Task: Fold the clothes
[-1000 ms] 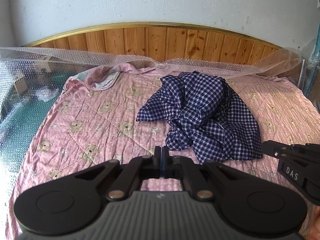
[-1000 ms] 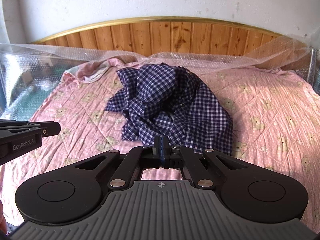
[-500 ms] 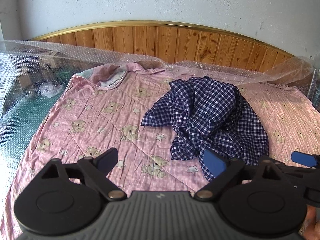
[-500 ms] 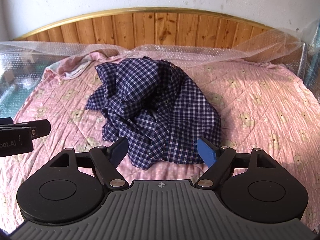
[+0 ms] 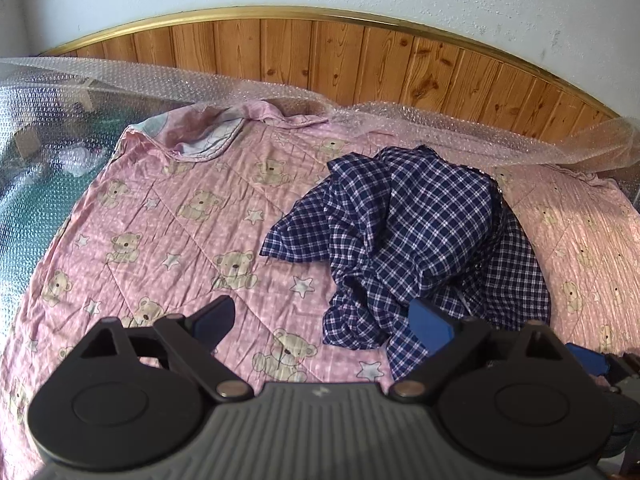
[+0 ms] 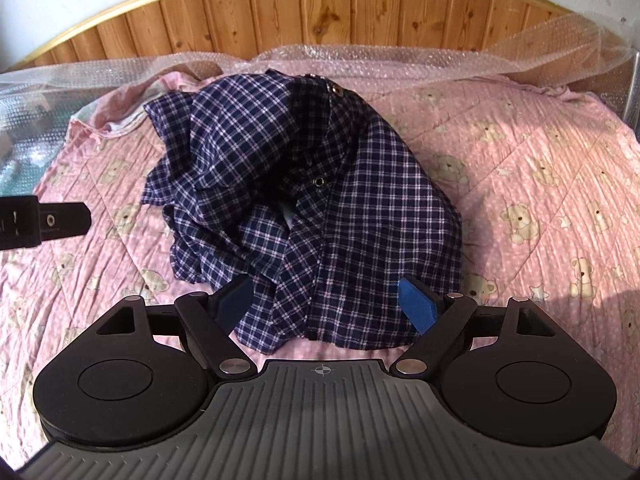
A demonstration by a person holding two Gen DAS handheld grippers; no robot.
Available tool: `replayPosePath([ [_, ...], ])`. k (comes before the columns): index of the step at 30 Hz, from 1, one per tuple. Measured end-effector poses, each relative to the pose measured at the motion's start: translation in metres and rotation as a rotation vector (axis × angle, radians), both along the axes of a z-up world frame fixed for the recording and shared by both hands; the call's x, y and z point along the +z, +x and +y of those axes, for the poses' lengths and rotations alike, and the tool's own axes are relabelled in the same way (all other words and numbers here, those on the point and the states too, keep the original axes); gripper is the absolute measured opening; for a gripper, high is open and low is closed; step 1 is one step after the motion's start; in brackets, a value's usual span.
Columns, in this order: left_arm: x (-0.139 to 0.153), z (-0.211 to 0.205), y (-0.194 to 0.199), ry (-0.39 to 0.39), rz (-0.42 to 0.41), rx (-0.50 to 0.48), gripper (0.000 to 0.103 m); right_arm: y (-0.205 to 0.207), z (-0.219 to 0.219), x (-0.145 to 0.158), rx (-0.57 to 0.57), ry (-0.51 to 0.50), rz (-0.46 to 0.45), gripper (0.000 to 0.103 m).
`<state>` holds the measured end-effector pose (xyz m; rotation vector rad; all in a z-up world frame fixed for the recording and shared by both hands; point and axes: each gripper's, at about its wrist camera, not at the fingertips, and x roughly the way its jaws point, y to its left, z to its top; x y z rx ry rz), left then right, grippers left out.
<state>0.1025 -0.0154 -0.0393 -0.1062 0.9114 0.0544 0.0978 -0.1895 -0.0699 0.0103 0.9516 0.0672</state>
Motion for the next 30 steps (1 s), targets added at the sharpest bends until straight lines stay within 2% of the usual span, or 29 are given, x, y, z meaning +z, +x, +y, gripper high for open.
replayPosePath([
  [6,-0.002,-0.017,0.02,-0.007,0.022,-0.022,0.097,0.022,-0.01,-0.01,0.015,0.007,0.016,0.084],
  [13,-0.02,-0.04,0.034,0.002,0.072,-0.058,0.097,0.035,-0.024,-0.013,0.017,0.009,0.03,0.087],
  [18,-0.033,-0.045,0.066,0.038,0.099,-0.032,0.097,0.043,-0.039,-0.014,0.026,-0.022,-0.007,0.088],
  [22,-0.044,-0.048,0.093,0.068,0.121,-0.009,0.097,0.073,-0.047,-0.021,0.074,-0.055,-0.074,0.094],
  [24,-0.05,-0.05,0.106,0.084,0.131,0.003,0.097,0.094,-0.044,-0.038,0.13,-0.03,-0.05,0.094],
  [25,-0.052,-0.05,0.113,0.091,0.137,0.009,0.097,0.105,-0.043,-0.049,0.163,-0.008,-0.024,0.087],
  [26,-0.053,-0.05,0.114,0.084,0.135,0.0,0.097,0.114,-0.042,-0.061,0.191,0.01,0.011,0.059],
  [27,-0.052,-0.05,0.109,0.06,0.124,-0.023,0.096,0.12,-0.041,-0.072,0.216,0.029,0.056,0.036],
  [28,-0.051,-0.049,0.104,0.036,0.114,-0.046,0.096,0.12,-0.042,-0.077,0.229,0.049,0.081,0.001],
  [30,-0.049,-0.047,0.093,-0.012,0.094,-0.092,0.096,0.103,-0.048,-0.063,0.236,0.083,0.022,0.0],
])
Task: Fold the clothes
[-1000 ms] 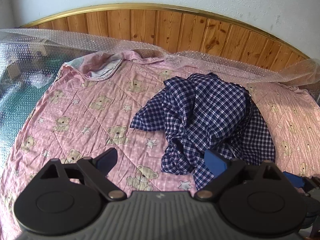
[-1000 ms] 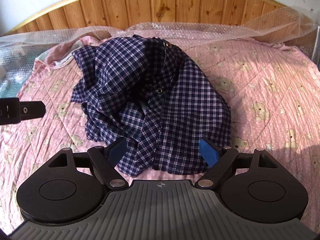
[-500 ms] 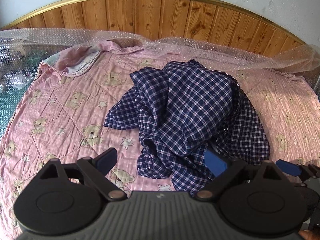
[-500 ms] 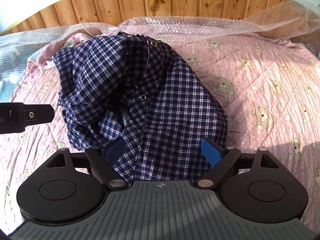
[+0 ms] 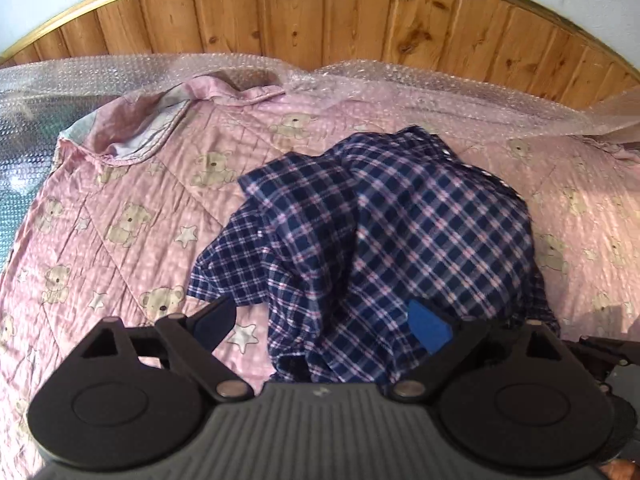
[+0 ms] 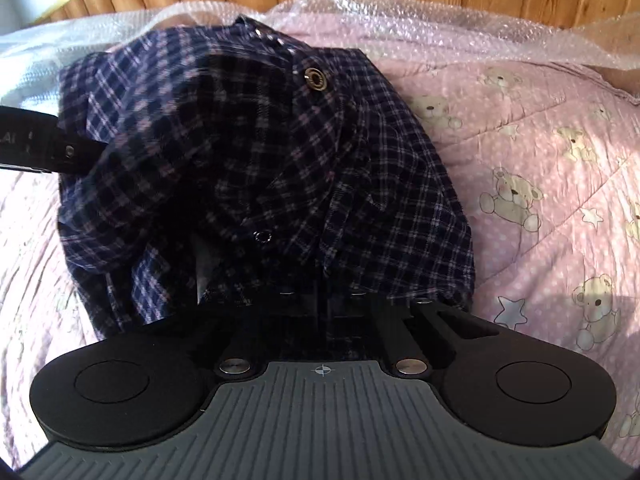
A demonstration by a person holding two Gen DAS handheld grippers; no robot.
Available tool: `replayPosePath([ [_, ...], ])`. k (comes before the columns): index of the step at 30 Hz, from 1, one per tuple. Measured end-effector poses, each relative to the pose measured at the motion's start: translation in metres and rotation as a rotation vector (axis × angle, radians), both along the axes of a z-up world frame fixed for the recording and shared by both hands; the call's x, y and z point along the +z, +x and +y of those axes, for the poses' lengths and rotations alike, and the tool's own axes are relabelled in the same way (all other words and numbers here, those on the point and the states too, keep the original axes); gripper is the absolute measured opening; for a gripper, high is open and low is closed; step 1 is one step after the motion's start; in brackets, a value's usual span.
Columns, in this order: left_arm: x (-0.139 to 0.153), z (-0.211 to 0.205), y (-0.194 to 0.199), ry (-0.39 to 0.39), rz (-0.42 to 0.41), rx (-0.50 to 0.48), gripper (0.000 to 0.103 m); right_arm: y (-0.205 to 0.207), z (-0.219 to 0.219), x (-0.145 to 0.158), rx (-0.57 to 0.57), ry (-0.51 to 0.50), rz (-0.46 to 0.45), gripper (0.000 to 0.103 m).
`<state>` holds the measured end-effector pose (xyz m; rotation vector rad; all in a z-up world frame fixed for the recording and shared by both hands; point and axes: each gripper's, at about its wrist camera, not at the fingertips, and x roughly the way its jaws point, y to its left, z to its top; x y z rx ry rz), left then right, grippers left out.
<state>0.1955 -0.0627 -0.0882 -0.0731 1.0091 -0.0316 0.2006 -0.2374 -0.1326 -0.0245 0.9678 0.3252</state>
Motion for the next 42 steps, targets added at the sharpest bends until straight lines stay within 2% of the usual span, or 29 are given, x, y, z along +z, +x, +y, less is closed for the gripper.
replayPosePath([
  [2,0.002,0.002,-0.011,-0.051,-0.019,-0.044,0.096,-0.027,-0.01,0.024,-0.021,0.012,-0.065,0.0],
  [3,0.002,0.003,-0.015,-0.073,-0.022,-0.058,0.096,-0.039,-0.023,0.028,-0.051,-0.017,-0.062,0.0],
  [7,-0.011,0.009,-0.019,-0.121,-0.009,-0.023,0.103,-0.08,-0.084,0.024,-0.181,-0.186,0.002,0.0],
  [10,-0.024,0.008,-0.005,-0.207,0.013,-0.007,0.101,-0.094,-0.111,0.013,-0.265,-0.284,0.078,0.0],
  [11,-0.025,0.005,-0.002,-0.235,-0.001,-0.025,0.091,-0.097,-0.113,0.015,-0.288,-0.306,0.083,0.0],
  [12,-0.026,-0.001,0.0,-0.264,-0.002,-0.062,0.067,-0.098,-0.111,0.02,-0.309,-0.313,0.083,0.0],
  [13,-0.029,-0.008,0.002,-0.294,0.012,-0.12,0.052,-0.099,-0.107,0.025,-0.329,-0.315,0.08,0.0],
  [14,-0.031,-0.016,0.0,-0.32,0.028,-0.177,0.022,-0.098,-0.104,0.028,-0.351,-0.316,0.077,0.0],
  [15,-0.034,-0.026,-0.006,-0.34,0.046,-0.235,0.015,-0.096,-0.1,0.031,-0.373,-0.317,0.075,0.0],
  [16,-0.037,-0.035,-0.015,-0.351,0.064,-0.296,0.014,-0.094,-0.097,0.036,-0.403,-0.314,0.062,0.006],
  [17,-0.04,-0.042,-0.028,-0.352,0.083,-0.361,0.012,-0.091,-0.095,0.043,-0.435,-0.309,0.044,0.021],
  [18,-0.042,-0.049,-0.042,-0.352,0.101,-0.425,0.012,-0.088,-0.093,0.049,-0.467,-0.305,0.027,0.029],
  [19,-0.045,-0.057,-0.055,-0.352,0.119,-0.489,0.012,-0.085,-0.091,0.056,-0.499,-0.3,0.009,0.048],
  [20,-0.048,-0.06,-0.068,-0.342,0.13,-0.524,0.012,-0.083,-0.085,0.066,-0.502,-0.294,-0.023,0.059],
  [21,-0.049,-0.054,-0.079,-0.343,0.133,-0.513,0.014,-0.082,-0.078,0.078,-0.493,-0.288,-0.062,0.061],
  [22,-0.049,-0.043,-0.087,-0.366,0.137,-0.485,0.015,-0.081,-0.071,0.089,-0.484,-0.281,-0.101,0.064],
  [23,-0.049,-0.029,-0.094,-0.4,0.141,-0.446,0.023,-0.078,-0.057,0.1,-0.446,-0.263,-0.131,0.066],
  [24,-0.047,-0.012,-0.099,-0.437,0.142,-0.398,0.027,-0.075,-0.04,0.11,-0.397,-0.24,-0.157,0.075],
  [25,-0.045,0.005,-0.103,-0.465,0.138,-0.353,0.038,-0.072,-0.023,0.119,-0.347,-0.216,-0.183,0.084],
  [26,-0.042,0.024,-0.107,-0.473,0.13,-0.3,0.056,-0.07,-0.004,0.122,-0.285,-0.196,-0.199,0.087],
  [27,-0.039,0.045,-0.109,-0.461,0.116,-0.241,0.066,-0.067,0.017,0.123,-0.218,-0.177,-0.21,0.088],
  [29,-0.036,0.083,-0.107,-0.429,0.104,-0.137,0.067,-0.064,0.065,0.108,-0.068,-0.169,-0.194,0.093],
  [31,-0.038,0.113,-0.097,-0.411,0.104,-0.038,0.068,-0.063,0.105,0.083,0.048,-0.228,-0.141,0.089],
  [33,-0.035,0.134,-0.087,-0.411,0.1,0.021,0.068,-0.066,0.127,0.052,0.134,-0.336,-0.07,0.038],
  [34,-0.033,0.138,-0.082,-0.409,0.092,0.03,0.068,-0.068,0.128,0.043,0.146,-0.381,-0.048,0.005],
  [37,-0.024,0.138,-0.072,-0.421,0.06,0.013,0.074,-0.086,0.088,0.052,0.006,-0.399,-0.063,0.004],
  [39,-0.024,0.124,-0.061,-0.429,0.051,-0.026,0.079,-0.096,0.044,0.057,-0.121,-0.425,-0.05,0.004],
  [42,-0.027,0.093,-0.04,-0.421,0.038,-0.092,0.083,-0.109,-0.003,0.048,-0.228,-0.483,-0.007,0.004],
])
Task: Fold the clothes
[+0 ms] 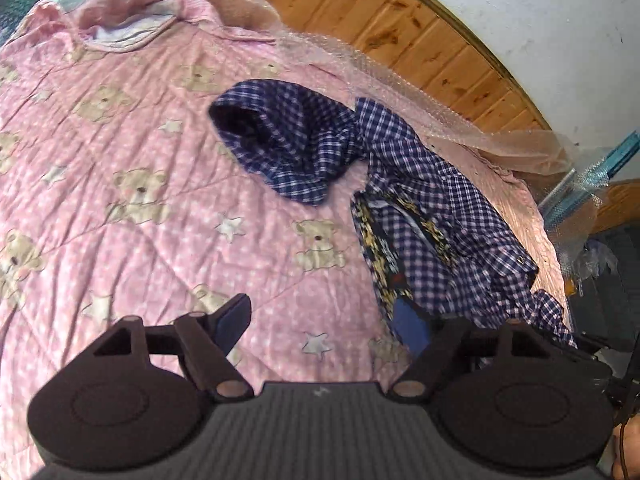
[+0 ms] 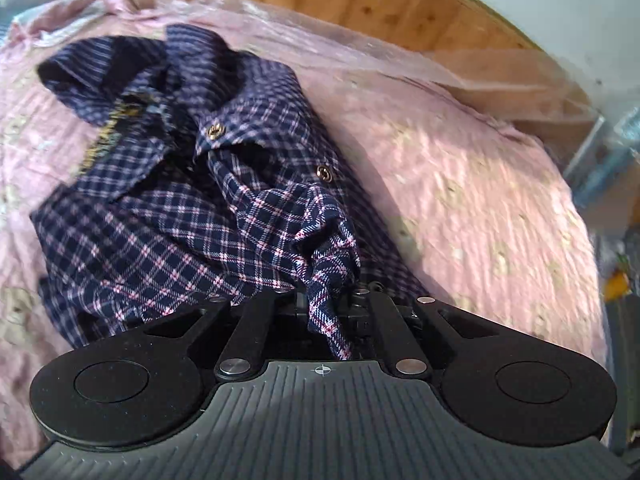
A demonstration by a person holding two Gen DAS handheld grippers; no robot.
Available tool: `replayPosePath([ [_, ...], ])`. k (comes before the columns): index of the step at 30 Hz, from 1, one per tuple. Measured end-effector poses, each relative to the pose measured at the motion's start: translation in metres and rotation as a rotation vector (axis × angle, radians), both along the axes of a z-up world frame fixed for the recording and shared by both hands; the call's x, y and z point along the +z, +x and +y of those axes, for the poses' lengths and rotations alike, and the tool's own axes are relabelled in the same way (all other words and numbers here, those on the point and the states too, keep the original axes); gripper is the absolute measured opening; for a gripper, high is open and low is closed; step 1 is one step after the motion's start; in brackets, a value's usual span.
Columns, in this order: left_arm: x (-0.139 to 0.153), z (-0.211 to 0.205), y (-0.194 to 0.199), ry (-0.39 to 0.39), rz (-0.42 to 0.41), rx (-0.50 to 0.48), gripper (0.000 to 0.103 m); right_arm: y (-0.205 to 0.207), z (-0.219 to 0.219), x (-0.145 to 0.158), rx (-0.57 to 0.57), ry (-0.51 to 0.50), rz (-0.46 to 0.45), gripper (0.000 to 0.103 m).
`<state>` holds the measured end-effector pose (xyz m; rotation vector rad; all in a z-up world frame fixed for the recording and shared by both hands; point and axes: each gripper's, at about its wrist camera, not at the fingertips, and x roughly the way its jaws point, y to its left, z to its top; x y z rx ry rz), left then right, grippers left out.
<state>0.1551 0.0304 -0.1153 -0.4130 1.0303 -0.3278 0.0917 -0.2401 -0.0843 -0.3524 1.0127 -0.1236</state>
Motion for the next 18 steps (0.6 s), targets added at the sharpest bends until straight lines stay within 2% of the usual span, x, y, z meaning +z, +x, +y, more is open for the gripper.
replayPosePath([
  [2,-0.002,-0.021,0.013,0.012,-0.018,-0.04,0.087,-0.008,-0.015,0.0,-0.038,0.003,0.003,0.004],
  [6,-0.015,-0.059,0.04,0.011,-0.019,-0.091,0.092,-0.02,-0.032,0.006,-0.088,0.1,-0.042,0.004],
  [8,-0.023,-0.074,0.052,0.044,-0.018,-0.082,0.092,-0.023,-0.047,0.003,-0.119,0.147,-0.052,0.005],
  [11,-0.029,-0.089,0.067,0.106,-0.071,-0.039,0.092,-0.026,-0.069,-0.001,-0.167,0.217,-0.067,0.005],
  [15,-0.041,-0.1,0.081,0.059,-0.069,-0.118,0.091,-0.03,-0.098,-0.006,-0.23,0.31,-0.087,0.005],
  [18,-0.052,-0.105,0.079,-0.04,-0.03,-0.183,0.091,-0.034,-0.12,-0.011,-0.277,0.38,-0.103,0.005],
])
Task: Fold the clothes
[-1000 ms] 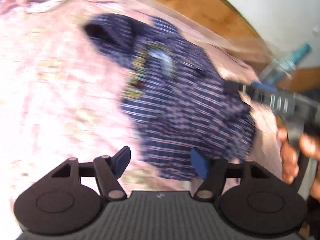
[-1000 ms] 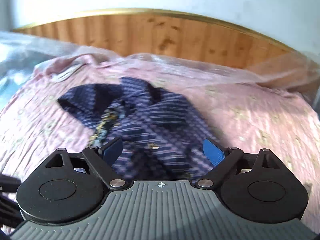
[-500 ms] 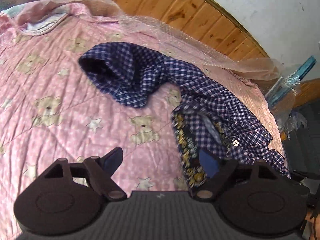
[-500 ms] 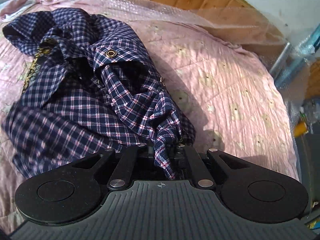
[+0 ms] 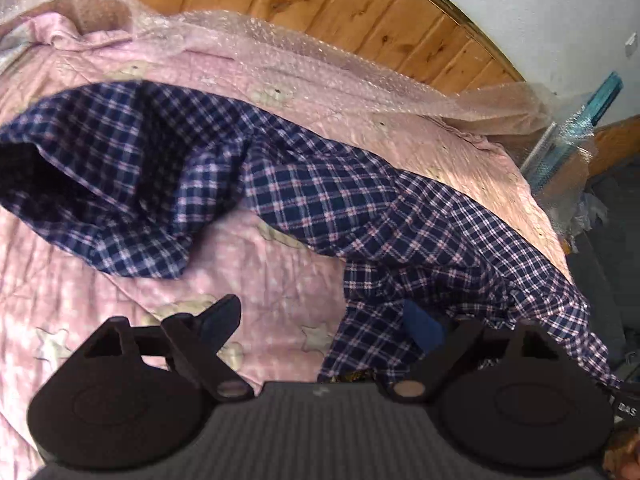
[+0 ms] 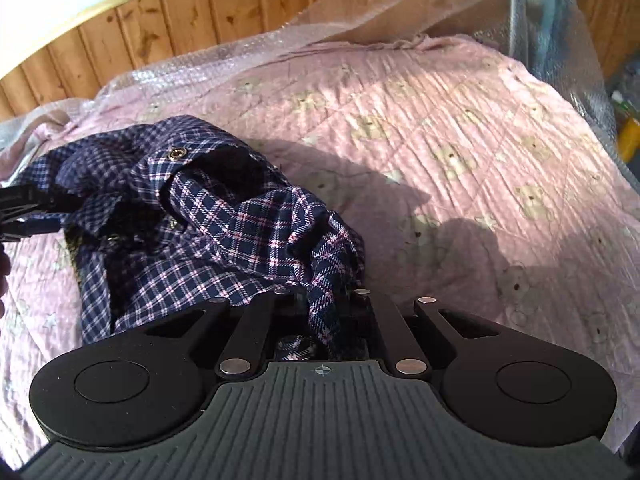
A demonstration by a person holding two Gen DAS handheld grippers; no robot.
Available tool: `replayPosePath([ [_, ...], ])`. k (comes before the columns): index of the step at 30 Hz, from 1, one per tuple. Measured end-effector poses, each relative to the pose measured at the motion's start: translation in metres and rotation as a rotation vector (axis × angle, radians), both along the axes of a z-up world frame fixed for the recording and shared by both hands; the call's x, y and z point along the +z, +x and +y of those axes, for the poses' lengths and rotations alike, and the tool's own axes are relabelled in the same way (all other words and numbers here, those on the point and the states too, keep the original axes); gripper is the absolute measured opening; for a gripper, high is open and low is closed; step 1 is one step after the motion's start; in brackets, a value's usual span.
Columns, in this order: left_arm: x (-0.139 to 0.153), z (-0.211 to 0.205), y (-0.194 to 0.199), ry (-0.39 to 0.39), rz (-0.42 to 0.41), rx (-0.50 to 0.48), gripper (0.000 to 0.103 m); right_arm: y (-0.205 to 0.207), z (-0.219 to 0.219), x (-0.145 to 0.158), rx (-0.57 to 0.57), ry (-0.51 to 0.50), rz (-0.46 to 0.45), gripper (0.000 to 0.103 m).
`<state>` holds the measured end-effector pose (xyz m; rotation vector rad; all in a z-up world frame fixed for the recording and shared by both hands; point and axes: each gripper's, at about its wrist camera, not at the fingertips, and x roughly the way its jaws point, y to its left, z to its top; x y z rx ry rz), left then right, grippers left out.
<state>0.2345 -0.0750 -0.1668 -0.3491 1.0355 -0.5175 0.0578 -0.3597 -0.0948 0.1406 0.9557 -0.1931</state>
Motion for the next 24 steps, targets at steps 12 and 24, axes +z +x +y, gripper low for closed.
replayPosePath([
  [12,-0.002,-0.017,-0.013,-0.428,0.209,0.008,0.021,0.01,-0.052,-0.036,0.007,0.009,-0.019,0.046],
  [24,0.061,-0.003,-0.049,-0.621,0.225,0.052,0.017,-0.094,0.081,0.027,0.47,-0.404,-0.33,0.094],
])
